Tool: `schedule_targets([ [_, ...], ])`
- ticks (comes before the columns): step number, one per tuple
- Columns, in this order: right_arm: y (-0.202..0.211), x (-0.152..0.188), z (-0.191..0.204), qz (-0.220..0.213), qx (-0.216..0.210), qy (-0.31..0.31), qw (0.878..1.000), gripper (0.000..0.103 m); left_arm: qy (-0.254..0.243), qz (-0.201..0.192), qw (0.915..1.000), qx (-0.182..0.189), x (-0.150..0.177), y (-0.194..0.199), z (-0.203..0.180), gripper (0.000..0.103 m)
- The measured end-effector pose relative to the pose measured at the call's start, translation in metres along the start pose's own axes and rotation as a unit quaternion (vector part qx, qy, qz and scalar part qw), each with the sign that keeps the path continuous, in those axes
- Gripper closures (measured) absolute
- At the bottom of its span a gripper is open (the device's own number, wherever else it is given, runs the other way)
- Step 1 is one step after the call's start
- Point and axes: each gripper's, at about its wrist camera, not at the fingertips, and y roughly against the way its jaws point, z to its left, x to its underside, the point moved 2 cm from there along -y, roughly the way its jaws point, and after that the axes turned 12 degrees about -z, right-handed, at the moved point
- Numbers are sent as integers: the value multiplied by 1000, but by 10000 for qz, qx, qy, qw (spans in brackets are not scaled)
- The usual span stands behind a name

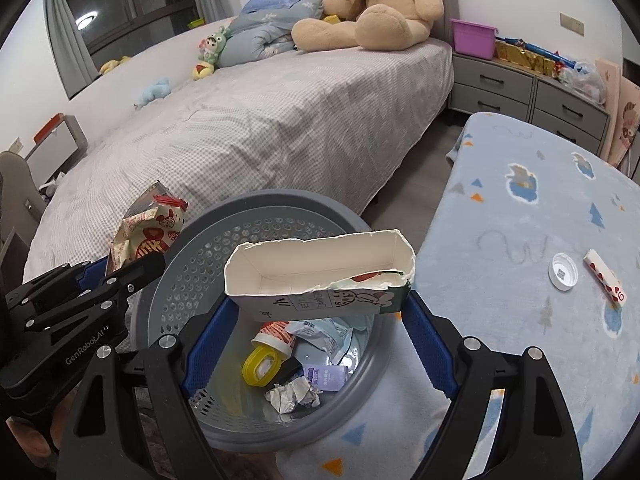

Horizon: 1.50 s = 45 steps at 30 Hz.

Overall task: Collect trash
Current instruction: 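Open both tools to drop the wrapper and box into the wastebasket, then withdraw both open tools from the wastebasket toward the table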

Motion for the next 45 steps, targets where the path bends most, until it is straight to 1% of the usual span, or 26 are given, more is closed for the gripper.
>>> schedule_targets([
  [11,-4,-3,5,10,-32,50,10000,21,59,-1,10000,-35,-1,1,3,74],
  [15,-3,-4,3,-12,-44,27,10000,21,72,0,10000,-54,-2,1,4,70],
  [17,-3,-4,3,1,-46,23,10000,21,73,1,10000,-53,-1,1,3,66],
  [19,-4,-4,2,-2,-31,15,10000,21,77,-14,9999,-83,-2,2,4,52],
  [20,-3,-4,2,-5,-26,10,10000,21,88,-32,9999,-96,-2,2,4,51],
  [38,0,-1,-3,-10,73,-86,9999,20,140,-5,9998,-134,-2,1,6,49],
  [45,2,0,-6,-14,121,-149,9998,20,129,5,9998,-126,-1,0,5,47],
])
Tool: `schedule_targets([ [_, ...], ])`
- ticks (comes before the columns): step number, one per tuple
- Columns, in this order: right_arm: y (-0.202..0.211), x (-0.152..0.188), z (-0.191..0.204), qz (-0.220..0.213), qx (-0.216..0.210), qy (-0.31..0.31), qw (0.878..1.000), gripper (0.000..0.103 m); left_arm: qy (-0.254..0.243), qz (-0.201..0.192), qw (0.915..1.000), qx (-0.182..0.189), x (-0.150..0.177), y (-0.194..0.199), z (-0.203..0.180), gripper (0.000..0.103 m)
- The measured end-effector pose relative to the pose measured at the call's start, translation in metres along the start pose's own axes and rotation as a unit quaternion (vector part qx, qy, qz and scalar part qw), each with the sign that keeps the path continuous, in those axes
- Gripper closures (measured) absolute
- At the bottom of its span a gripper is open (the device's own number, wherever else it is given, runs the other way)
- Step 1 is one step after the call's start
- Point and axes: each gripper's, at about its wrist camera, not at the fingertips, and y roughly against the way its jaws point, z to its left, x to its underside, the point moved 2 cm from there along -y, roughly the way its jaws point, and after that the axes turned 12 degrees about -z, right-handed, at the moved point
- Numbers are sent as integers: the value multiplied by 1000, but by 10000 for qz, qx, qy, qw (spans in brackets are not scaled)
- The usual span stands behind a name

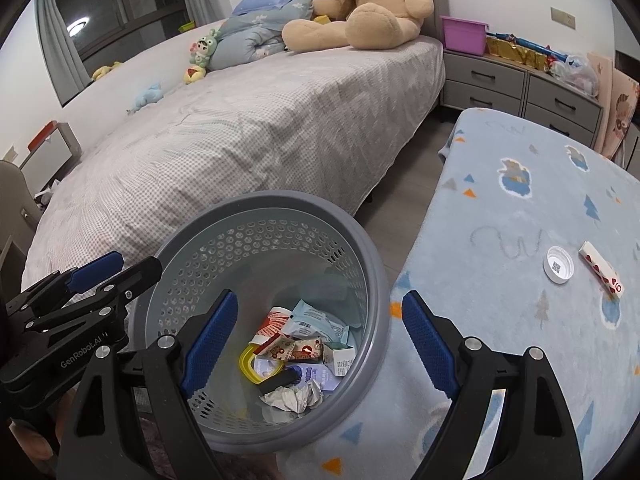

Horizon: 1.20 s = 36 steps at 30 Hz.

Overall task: Collect trash
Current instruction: 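Withdraw both open tools from the wastebasket toward the table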

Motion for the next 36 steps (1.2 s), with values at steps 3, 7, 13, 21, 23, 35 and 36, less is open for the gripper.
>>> schedule_targets([
  [3,1,1,-1,9,11,-14,10000,20,-6,-5,10000,8,0,0,-1,47],
  [7,5,2,-5,2,44,-40,10000,20,-8,-11,10000,29,0,0,-4,46],
  [13,10,7,-14,13,131,-148,9998,20,-14,-36,10000,91,-1,0,-10,43],
  [21,21,15,-33,10,286,-262,9992,20,-91,-99,9998,152,-1,1,-21,43],
  [23,25,16,-39,-4,335,-295,9990,20,-127,-118,9997,151,-1,1,-23,42],
  [35,58,26,-85,-152,685,-611,9957,20,-175,-165,9997,84,0,2,-32,41],
  [36,60,27,-89,-162,707,-639,9953,20,-184,-183,9996,83,-1,3,-33,41],
])
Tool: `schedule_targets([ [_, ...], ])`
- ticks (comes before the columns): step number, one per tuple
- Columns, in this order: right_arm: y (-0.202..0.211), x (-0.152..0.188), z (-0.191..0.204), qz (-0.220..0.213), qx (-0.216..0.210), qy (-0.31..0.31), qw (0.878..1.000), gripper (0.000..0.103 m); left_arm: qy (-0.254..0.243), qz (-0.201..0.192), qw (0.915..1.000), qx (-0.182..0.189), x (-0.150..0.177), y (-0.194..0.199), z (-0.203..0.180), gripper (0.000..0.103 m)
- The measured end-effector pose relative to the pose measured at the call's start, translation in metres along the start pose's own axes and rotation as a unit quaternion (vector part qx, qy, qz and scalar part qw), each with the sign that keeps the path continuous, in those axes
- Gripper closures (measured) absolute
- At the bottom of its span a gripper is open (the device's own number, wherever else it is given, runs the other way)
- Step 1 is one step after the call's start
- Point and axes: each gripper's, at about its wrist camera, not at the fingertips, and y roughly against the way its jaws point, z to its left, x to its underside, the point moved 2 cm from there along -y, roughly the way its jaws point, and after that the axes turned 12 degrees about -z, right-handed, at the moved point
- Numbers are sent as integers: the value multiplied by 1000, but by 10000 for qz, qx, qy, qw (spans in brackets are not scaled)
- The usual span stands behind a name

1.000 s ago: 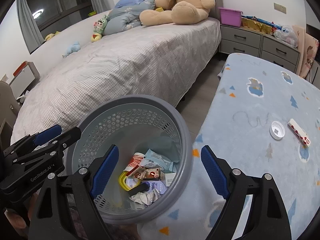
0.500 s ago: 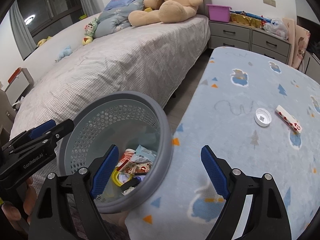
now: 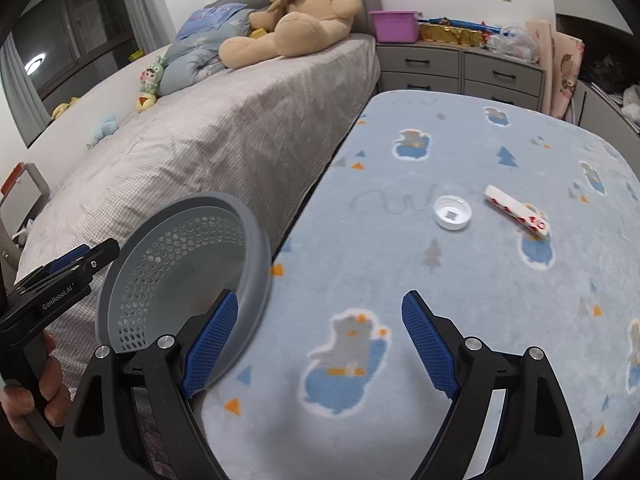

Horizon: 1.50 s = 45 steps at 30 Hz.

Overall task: Collect trash
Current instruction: 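Withdraw both open tools from the wastebasket toward the table, then grasp the white-and-red stick with the right tool and lift it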

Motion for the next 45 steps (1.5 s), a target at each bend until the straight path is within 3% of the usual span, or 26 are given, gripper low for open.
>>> schedule_targets([
  [23,47,-4,-114,-270,678,-500,9961,20,-421,-78,9985,353,-8,21,-59,41],
  [34,45,-21,-156,-318,881,-369,9949,20,-609,15,9947,823,-13,10,-132,41],
  [45,21,-37,-192,-274,871,-372,9951,20,-955,187,9902,1003,-17,-22,-196,41],
])
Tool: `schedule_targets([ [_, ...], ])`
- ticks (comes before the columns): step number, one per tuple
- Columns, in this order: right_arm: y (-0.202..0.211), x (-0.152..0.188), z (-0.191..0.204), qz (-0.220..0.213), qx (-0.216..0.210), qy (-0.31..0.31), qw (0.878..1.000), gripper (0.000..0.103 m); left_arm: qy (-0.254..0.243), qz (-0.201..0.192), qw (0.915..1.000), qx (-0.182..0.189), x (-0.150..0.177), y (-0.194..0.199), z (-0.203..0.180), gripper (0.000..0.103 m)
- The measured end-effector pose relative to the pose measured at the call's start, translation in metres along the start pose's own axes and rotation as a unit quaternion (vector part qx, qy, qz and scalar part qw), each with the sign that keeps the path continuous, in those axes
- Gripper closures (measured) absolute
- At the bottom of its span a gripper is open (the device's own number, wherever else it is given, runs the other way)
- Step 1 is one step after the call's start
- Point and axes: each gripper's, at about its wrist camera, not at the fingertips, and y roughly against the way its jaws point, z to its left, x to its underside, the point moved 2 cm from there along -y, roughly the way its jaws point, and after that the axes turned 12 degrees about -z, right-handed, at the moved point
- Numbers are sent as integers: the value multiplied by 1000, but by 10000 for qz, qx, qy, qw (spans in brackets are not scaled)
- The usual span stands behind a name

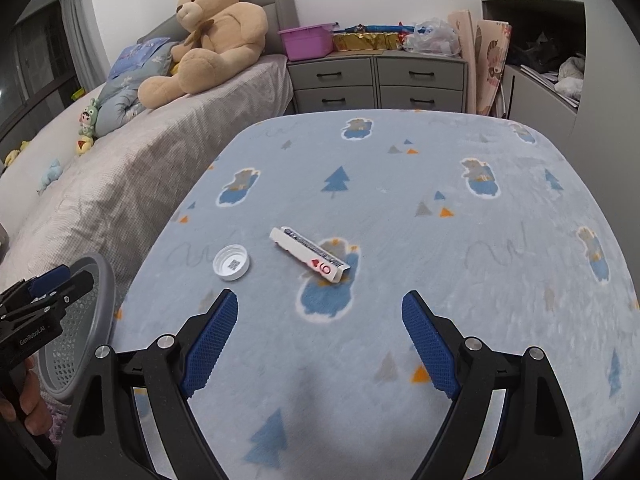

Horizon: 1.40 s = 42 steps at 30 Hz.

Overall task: Collect trash
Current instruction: 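Grasp the white-and-red stick with the right tool and lift it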

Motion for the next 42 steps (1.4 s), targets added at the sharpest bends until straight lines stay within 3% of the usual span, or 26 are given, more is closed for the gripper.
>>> schedule_targets([
  [5,-25,-2,-8,185,19,72,9998,20,-79,104,9999,44,-5,-22,-12,41],
  [12,-62,-3,-2,368,-90,326,9987,20,189,434,9989,68,3,-56,-14,41],
  [20,-101,-4,5,503,-74,644,9966,21,157,517,9985,-76,16,-67,-11,41],
  [31,-125,0,6,771,-10,820,9936,26,169,591,9981,65,25,-67,-20,41],
  [34,-125,1,10,753,51,977,9924,33,158,564,9983,67,24,-66,-23,41],
  [42,-122,-3,4,672,31,915,9935,68,92,554,9984,115,21,-68,-36,41],
])
